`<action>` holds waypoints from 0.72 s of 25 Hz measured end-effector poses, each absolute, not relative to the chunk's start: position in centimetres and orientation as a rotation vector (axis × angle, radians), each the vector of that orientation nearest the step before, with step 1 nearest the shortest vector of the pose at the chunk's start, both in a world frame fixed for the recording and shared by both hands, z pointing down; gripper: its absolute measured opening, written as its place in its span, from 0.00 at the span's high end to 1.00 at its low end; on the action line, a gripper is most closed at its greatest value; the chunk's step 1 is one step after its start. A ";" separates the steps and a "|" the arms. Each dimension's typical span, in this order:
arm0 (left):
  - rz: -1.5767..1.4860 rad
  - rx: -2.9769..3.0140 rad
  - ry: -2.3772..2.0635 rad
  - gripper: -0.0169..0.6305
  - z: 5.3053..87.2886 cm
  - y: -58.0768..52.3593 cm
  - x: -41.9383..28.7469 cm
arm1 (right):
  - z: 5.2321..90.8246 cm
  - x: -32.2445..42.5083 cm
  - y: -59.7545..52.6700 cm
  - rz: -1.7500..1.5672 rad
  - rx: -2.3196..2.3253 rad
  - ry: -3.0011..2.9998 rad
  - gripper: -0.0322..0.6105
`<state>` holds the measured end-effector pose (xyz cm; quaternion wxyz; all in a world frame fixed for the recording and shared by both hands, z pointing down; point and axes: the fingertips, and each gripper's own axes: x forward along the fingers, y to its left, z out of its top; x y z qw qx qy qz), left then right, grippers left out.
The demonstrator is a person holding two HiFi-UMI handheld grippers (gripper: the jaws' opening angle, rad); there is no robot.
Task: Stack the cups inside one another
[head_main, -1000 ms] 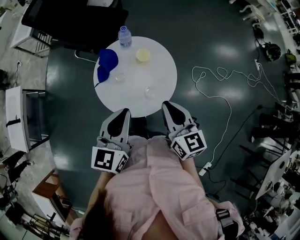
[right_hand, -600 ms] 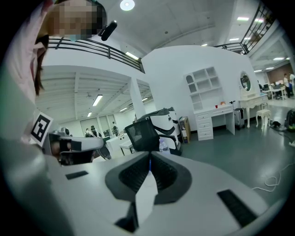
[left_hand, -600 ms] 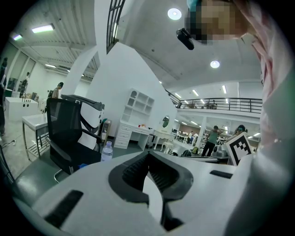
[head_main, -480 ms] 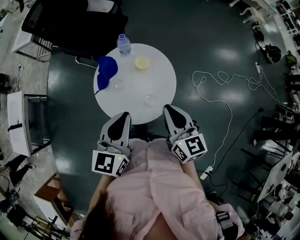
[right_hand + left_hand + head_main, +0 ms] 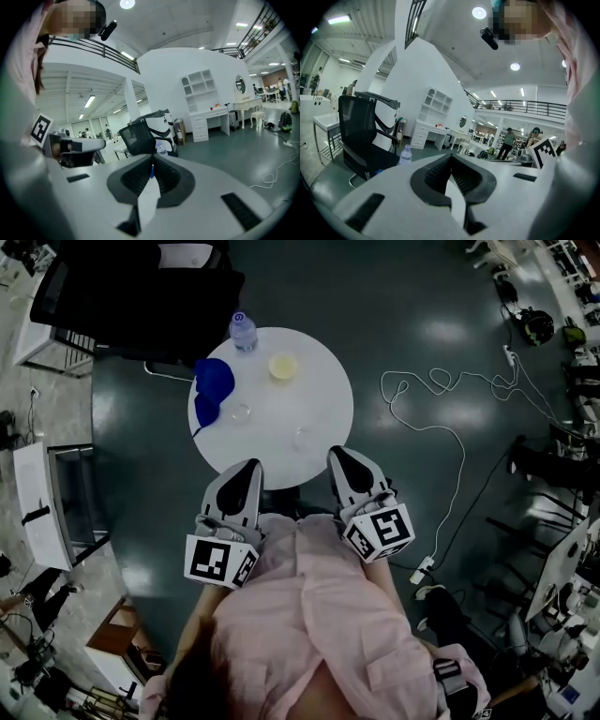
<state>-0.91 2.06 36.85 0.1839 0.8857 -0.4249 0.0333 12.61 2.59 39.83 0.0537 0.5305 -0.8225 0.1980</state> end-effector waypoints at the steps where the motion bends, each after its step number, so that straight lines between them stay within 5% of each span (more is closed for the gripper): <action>1: 0.092 2.497 -1.190 0.95 36.8 1.9 -1.1 | 39.8 12.4 2.5 0.604 1.619 -2.492 0.90; 18: 0.078 2.527 -1.116 0.95 36.6 -0.8 -5.6 | 39.8 9.0 1.6 0.611 1.753 -2.407 0.90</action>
